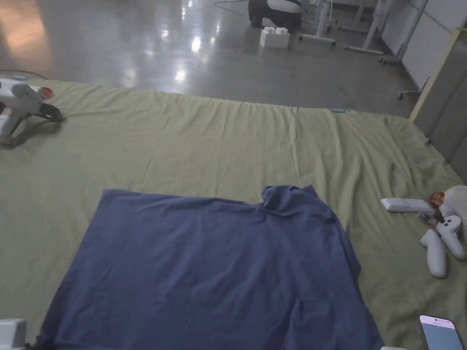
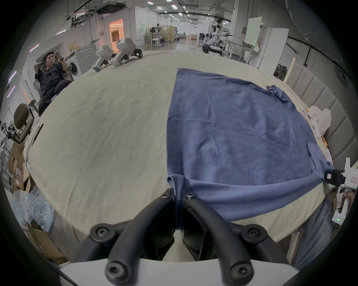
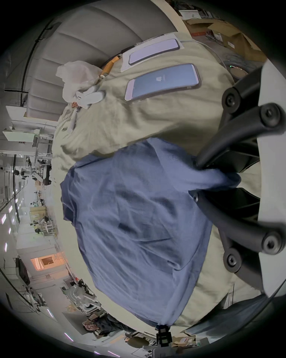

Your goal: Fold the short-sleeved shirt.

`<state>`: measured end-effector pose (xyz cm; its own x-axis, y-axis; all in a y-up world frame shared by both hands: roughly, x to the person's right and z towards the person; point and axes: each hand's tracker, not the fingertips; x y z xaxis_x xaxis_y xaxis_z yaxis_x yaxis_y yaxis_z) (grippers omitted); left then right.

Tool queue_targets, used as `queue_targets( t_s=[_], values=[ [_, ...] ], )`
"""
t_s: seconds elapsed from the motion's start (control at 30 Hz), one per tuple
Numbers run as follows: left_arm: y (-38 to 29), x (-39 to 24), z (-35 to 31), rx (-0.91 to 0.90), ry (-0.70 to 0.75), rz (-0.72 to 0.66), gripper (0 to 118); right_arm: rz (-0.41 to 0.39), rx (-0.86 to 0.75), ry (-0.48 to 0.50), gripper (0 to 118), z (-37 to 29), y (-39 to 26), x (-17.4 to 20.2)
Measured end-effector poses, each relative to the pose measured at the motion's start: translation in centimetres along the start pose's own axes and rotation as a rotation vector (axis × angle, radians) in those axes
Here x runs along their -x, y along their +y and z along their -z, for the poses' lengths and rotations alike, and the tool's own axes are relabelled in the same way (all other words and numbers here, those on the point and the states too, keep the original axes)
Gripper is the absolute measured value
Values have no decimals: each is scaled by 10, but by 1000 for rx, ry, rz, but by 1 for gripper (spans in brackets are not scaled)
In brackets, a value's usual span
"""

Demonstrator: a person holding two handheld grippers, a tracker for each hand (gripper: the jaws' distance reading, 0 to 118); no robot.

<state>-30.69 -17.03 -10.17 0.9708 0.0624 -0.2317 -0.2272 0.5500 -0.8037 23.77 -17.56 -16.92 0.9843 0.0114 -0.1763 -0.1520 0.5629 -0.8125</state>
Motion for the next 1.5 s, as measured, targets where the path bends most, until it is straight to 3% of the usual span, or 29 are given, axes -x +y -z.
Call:
queue_targets(
  t_s=[0.23, 0.4, 0.73, 0.93, 1.07, 1.17, 1.2, 1.27, 1.5],
  values=[
    [40, -4, -26, -170, -58, -22, 3, -26, -63, 19, 8, -18, 47, 1],
    [96, 2, -2, -214, -54, 5, 3, -32, -101, 5, 8, -3, 107, -1],
    [174, 0, 73, -166, -37, -36, 3, 40, -82, 51, 8, 75, 193, -11],
    [184, -8, 108, -101, -22, -18, 6, 54, -7, 46, 9, 122, 202, -16],
    [182, -12, 119, -74, 12, -9, 10, 21, -31, 3, 14, 128, 199, -10],
    [180, -13, 110, -101, 28, -18, 29, -3, -82, -49, 47, 120, 198, -5],
    [178, -27, 94, -123, 26, -14, 48, 1, -116, -49, 60, 113, 197, -4],
    [176, -33, 76, -189, -26, 28, 70, 13, -207, -44, 63, 95, 196, 1],
    [163, -64, 16, -455, -59, 114, 70, 5, -573, -40, 63, 22, 181, 44]
  ],
)
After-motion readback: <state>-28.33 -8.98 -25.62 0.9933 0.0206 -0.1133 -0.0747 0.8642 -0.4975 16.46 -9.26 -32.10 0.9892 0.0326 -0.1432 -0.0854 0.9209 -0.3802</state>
